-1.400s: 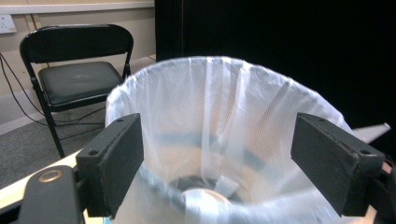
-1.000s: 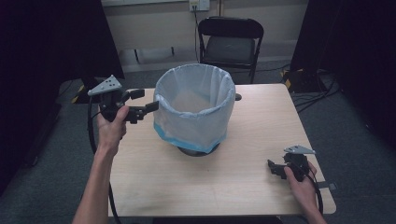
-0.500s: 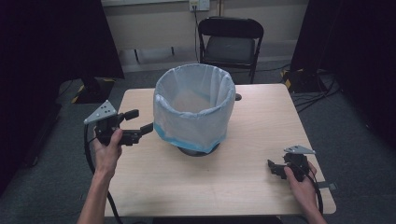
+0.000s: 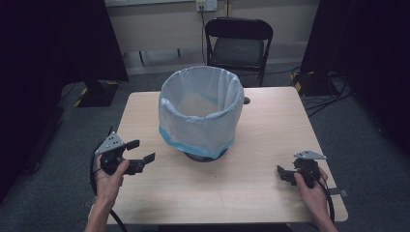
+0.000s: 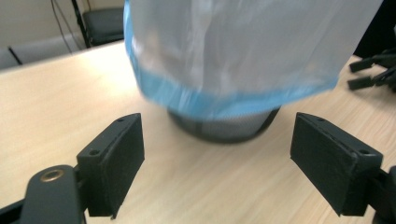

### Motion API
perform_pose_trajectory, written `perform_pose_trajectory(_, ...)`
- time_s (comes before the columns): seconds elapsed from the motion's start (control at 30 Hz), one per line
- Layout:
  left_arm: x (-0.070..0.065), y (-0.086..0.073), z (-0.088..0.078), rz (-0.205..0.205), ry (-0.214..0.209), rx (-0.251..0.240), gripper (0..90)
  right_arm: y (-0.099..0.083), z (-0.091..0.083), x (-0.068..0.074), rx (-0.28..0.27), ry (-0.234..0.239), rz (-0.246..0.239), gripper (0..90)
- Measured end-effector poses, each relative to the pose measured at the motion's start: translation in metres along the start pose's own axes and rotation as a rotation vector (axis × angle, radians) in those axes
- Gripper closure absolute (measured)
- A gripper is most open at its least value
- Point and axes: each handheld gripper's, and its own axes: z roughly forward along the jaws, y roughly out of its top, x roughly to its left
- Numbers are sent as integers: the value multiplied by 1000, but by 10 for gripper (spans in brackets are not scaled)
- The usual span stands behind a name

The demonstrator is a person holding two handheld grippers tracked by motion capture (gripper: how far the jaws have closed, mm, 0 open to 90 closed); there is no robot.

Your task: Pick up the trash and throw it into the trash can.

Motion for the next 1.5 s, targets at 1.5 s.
perform_pose_trajectory(1.5,-12,-99,61,49,64,272,147,0,0,0,0,-1,1,128)
